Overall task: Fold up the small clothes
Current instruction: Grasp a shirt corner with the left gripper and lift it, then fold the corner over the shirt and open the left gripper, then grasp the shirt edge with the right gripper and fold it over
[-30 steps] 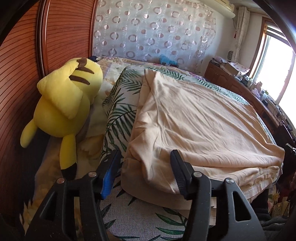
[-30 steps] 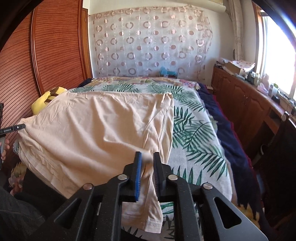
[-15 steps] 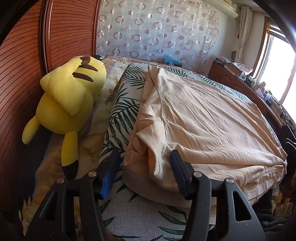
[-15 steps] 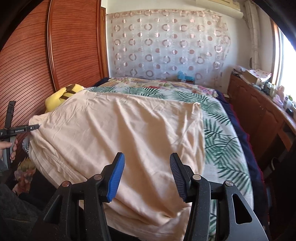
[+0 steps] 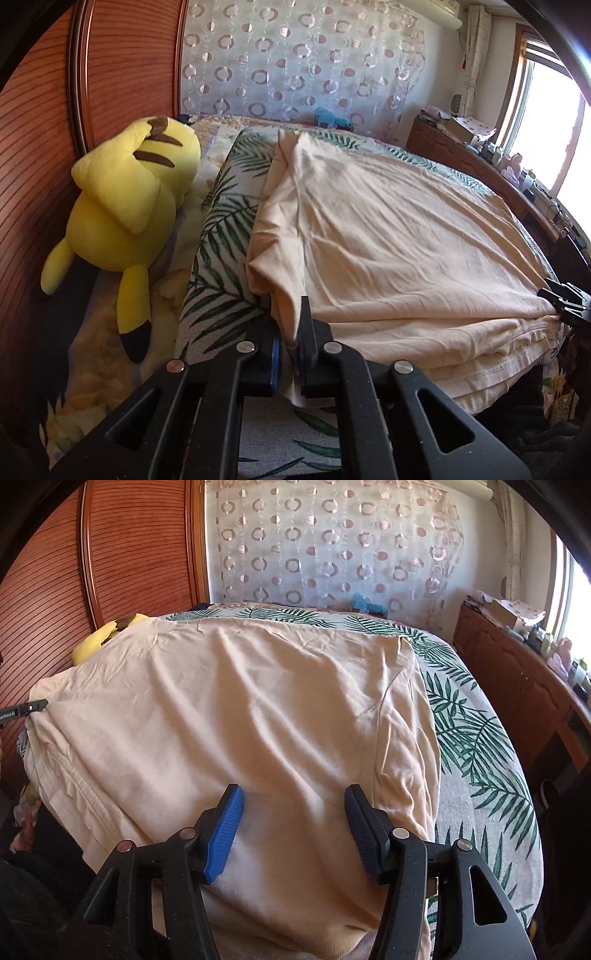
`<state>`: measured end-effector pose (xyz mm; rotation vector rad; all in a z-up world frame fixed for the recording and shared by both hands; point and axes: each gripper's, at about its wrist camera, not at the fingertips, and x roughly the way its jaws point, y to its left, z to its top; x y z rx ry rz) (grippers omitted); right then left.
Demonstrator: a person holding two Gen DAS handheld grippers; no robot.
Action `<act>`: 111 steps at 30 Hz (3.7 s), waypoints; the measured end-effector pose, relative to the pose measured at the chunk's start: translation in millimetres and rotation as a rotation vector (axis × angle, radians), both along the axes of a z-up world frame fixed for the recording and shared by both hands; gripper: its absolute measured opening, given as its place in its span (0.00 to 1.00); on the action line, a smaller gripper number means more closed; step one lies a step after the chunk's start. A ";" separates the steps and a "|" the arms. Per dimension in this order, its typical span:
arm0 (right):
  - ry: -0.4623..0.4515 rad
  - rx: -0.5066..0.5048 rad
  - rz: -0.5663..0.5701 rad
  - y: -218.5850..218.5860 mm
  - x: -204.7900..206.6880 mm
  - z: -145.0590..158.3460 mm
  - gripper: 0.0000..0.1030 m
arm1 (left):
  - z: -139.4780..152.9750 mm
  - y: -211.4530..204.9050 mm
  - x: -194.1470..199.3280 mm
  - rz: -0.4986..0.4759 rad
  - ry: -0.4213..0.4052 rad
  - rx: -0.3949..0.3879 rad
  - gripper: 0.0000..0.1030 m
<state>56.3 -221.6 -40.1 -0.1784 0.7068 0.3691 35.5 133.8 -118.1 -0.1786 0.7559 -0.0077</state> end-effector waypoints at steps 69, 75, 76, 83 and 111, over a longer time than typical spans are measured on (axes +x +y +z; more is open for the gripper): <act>-0.115 0.145 -0.046 -76.4 -34.5 53.2 0.59 | 118.6 -237.3 21.2 -0.719 -0.142 -0.004 0.80; -0.107 0.140 0.070 -28.1 -19.9 56.4 0.59 | 111.6 -193.2 22.5 -0.605 -0.134 -0.021 0.80; -0.103 0.139 0.095 -18.8 -15.8 56.2 0.59 | 108.8 -184.9 23.2 -0.581 -0.129 -0.022 0.80; -0.057 0.098 0.244 40.0 14.7 48.8 0.59 | 93.6 -147.7 25.9 -0.455 -0.111 -0.013 0.80; -0.112 0.114 -0.099 -86.1 -28.8 64.1 0.02 | 64.3 -145.2 30.7 -0.443 -0.069 -0.036 0.80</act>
